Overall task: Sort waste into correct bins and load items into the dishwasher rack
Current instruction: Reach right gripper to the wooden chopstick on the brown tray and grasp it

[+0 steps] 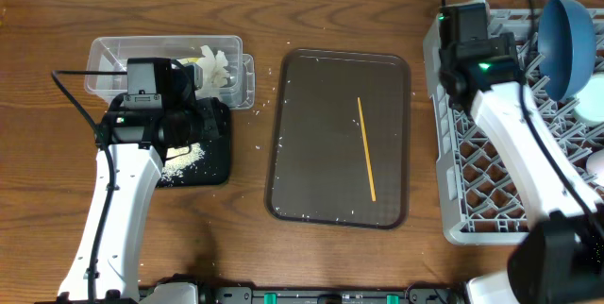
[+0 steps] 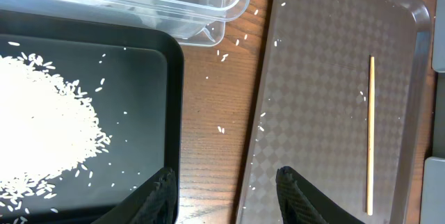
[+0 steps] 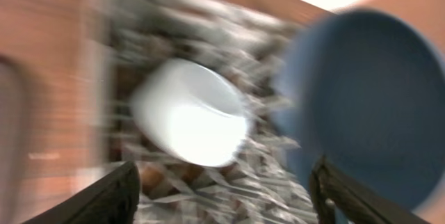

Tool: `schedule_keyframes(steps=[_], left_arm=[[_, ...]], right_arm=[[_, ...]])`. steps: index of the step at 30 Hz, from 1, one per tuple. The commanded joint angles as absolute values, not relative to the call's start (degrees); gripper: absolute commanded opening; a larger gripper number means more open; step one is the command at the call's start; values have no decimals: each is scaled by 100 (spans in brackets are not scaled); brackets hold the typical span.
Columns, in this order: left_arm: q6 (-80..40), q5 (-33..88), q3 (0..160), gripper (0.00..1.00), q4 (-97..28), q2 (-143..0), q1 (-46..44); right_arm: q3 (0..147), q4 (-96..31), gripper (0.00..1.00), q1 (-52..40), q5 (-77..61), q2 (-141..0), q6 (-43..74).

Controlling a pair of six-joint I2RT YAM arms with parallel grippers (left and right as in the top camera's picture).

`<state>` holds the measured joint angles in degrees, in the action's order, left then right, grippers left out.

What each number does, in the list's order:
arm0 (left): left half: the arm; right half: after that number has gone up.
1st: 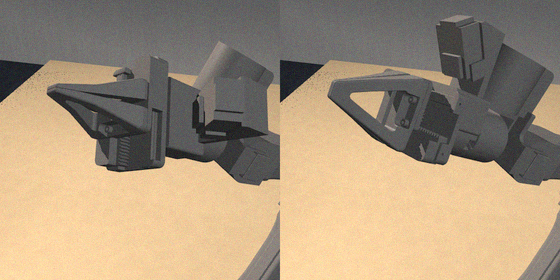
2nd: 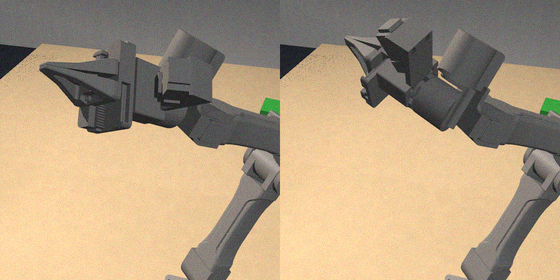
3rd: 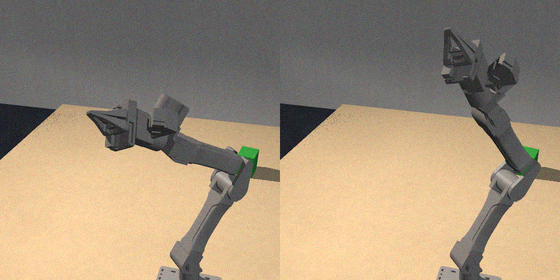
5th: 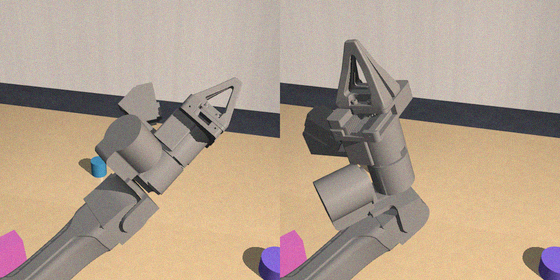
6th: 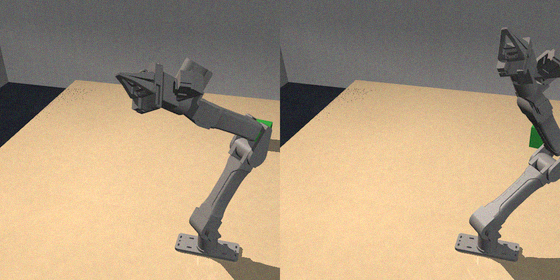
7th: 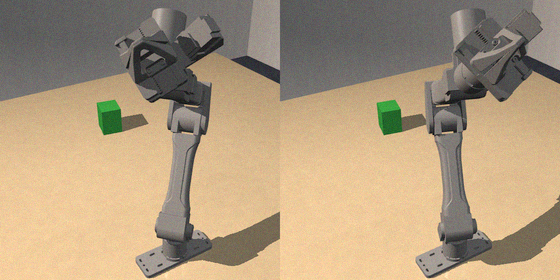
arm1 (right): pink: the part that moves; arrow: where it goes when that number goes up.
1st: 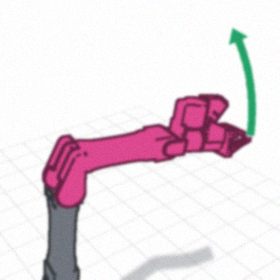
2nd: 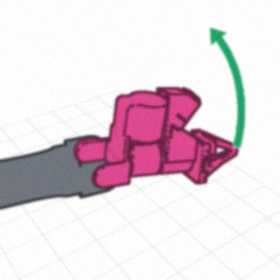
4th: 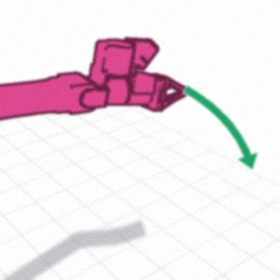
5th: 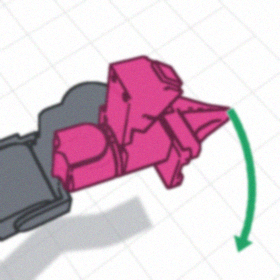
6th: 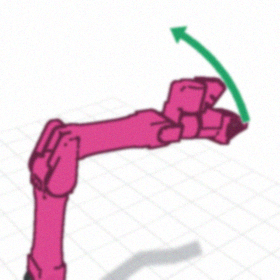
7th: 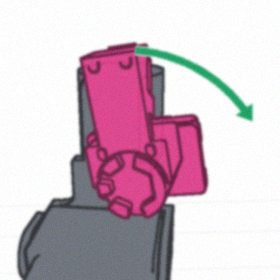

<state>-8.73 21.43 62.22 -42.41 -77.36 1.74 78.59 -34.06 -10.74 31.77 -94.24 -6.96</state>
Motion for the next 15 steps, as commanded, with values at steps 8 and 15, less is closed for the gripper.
schedule_keyframes(steps=[8, 15], left_arm=[[-814, 2086, 6248, 50, -4259, -7710, 196], [-814, 1979, 6248, 50, -4259, -7710, 196]], right_arm=[[7863, -4066, 67, -1507, -735, -9749, 137], [7863, -4775, 69, -2202, -731, -10442, 624]])
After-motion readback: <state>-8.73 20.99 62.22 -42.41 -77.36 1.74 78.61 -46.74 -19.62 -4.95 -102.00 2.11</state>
